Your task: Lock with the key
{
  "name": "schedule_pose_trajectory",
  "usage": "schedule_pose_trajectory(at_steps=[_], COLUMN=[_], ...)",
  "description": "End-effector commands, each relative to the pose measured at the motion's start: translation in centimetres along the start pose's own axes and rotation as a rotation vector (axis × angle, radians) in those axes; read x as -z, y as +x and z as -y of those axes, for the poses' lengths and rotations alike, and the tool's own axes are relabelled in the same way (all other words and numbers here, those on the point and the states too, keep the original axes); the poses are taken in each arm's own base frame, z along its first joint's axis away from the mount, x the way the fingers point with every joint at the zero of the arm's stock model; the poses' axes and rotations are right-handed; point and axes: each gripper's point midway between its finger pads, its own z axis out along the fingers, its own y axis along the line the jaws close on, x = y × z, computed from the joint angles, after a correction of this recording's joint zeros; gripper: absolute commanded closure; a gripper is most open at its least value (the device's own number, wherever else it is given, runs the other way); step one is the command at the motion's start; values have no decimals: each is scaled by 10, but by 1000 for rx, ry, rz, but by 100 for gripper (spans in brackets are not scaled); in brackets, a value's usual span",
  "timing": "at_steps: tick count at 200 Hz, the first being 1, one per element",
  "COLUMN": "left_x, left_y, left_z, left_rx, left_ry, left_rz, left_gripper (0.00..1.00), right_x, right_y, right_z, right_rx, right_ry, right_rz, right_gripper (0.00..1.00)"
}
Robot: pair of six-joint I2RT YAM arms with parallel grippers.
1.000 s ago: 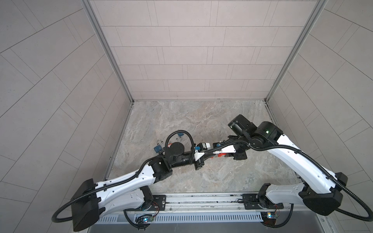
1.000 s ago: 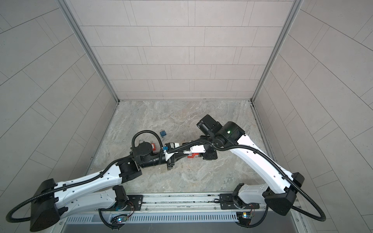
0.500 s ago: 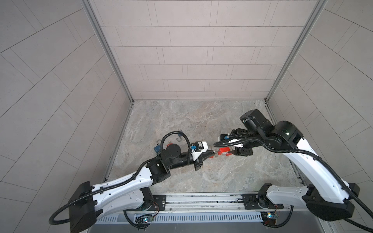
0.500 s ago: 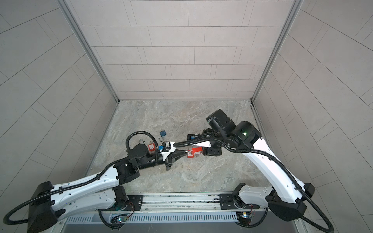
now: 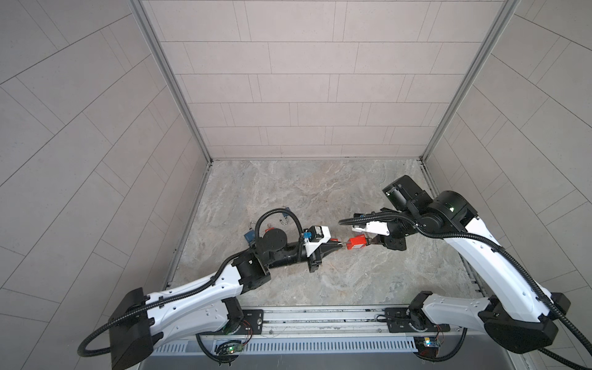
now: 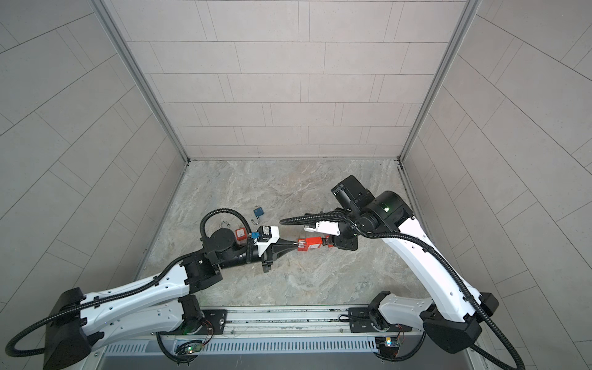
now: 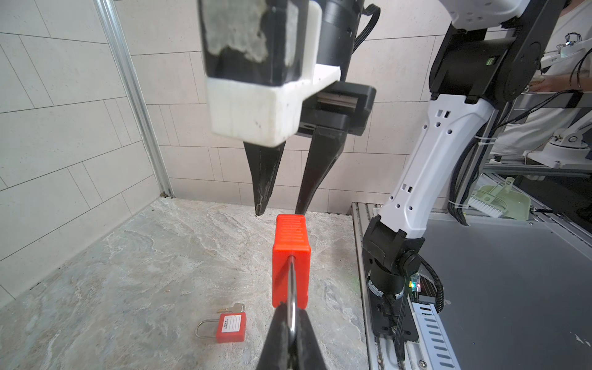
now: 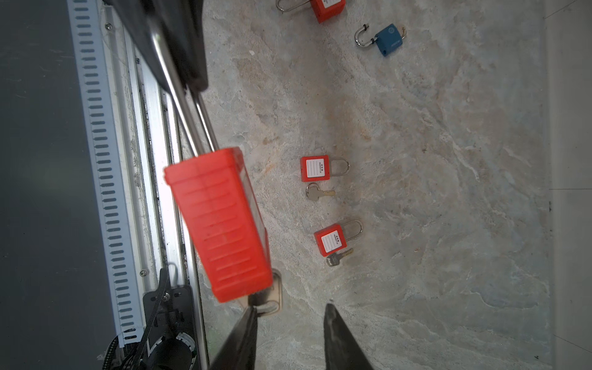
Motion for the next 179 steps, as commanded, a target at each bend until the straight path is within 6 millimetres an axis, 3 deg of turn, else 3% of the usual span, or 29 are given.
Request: schedule_pose_trajectory(at_steps=[1,60,97,150,179], left_x=[1,1,0,-1,-3], left_y=[-29,-31,-32,-35,-32], left_z=[3,1,2,-1,-1], left_rx=[-25,-35,-39,-33,-22], left_ry=[22,13,21,11,11], left_rz=[84,80,73,73,64], left_gripper=[100,100,100,100,100], right_x=[-8,-14,-21,-20,-10], right_y=[6,-3,3,-2,-8], right_z=[-10,-24,-20,7,7], right_rx=[-19,-25,-32,6,39], right_ry=[-66,-171,-149,49,115], right_rz=[-24,18,-7,61,136], right_gripper=[63,63,71,78,79])
